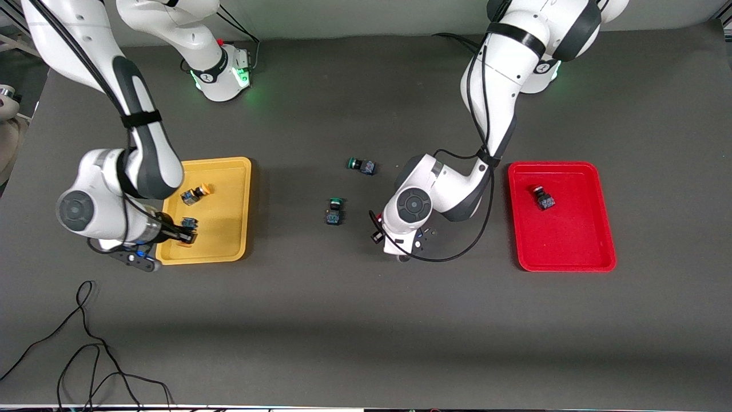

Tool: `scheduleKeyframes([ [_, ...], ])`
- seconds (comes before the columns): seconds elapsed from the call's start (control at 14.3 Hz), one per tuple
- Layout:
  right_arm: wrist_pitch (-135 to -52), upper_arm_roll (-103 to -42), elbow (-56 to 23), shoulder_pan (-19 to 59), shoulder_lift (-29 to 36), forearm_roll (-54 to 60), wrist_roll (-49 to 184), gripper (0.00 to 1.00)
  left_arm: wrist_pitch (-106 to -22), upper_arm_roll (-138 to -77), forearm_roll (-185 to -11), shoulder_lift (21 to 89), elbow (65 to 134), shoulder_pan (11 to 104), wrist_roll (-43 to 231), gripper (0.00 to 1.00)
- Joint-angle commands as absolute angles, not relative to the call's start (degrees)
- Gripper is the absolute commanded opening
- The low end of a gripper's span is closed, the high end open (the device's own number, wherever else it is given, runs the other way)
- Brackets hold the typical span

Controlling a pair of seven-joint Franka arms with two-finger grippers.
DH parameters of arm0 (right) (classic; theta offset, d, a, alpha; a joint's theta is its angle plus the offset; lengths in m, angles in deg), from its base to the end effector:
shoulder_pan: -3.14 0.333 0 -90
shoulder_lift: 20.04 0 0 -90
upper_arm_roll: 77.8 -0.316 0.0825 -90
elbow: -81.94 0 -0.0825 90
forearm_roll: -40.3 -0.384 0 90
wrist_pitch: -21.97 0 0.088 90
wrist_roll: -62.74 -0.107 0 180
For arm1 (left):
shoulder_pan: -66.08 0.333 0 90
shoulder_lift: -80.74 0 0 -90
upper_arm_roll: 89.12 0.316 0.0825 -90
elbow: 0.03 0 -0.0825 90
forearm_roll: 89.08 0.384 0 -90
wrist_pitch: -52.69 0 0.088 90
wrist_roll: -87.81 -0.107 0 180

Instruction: Place red and yellow buttons in trays

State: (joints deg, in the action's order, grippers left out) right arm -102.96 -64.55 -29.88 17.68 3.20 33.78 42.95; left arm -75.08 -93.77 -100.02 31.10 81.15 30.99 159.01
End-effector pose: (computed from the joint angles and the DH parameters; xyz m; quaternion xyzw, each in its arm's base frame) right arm 0.5984 0.0222 0.2623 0.9782 -0.1907 -0.0798 0.0170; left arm 0.5582 -0.4575 0.1769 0.9343 0.3397 -0.1012 0.0380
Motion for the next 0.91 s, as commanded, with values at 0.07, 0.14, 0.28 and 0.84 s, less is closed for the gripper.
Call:
scheduleKeyframes([
  [0.07, -103.9, -64.4, -29.9, 17.6, 4.0, 32.4, 44.6, 0.17, -61.7, -91.1, -99.1, 38.4, 81.4, 33.0, 156.7, 0.0],
  [0.14, -103.9, -64.4, -29.9, 17.4, 4.0, 32.0, 44.6, 0.4, -57.6, -91.1, -99.0, 40.8, 81.5, 34.6, 154.0, 0.0],
  [0.28, -103.5, -64.4, -30.3, 17.1, 3.6, 29.8, 44.6, 1.0, -49.0, -91.1, -98.5, 45.5, 82.3, 39.4, 146.4, 0.0],
  [0.84, -102.7, -64.4, -27.5, 17.6, 2.2, 29.7, 44.6, 1.0, -51.9, -90.6, -83.4, 52.4, 98.2, 59.1, 109.5, 0.0],
])
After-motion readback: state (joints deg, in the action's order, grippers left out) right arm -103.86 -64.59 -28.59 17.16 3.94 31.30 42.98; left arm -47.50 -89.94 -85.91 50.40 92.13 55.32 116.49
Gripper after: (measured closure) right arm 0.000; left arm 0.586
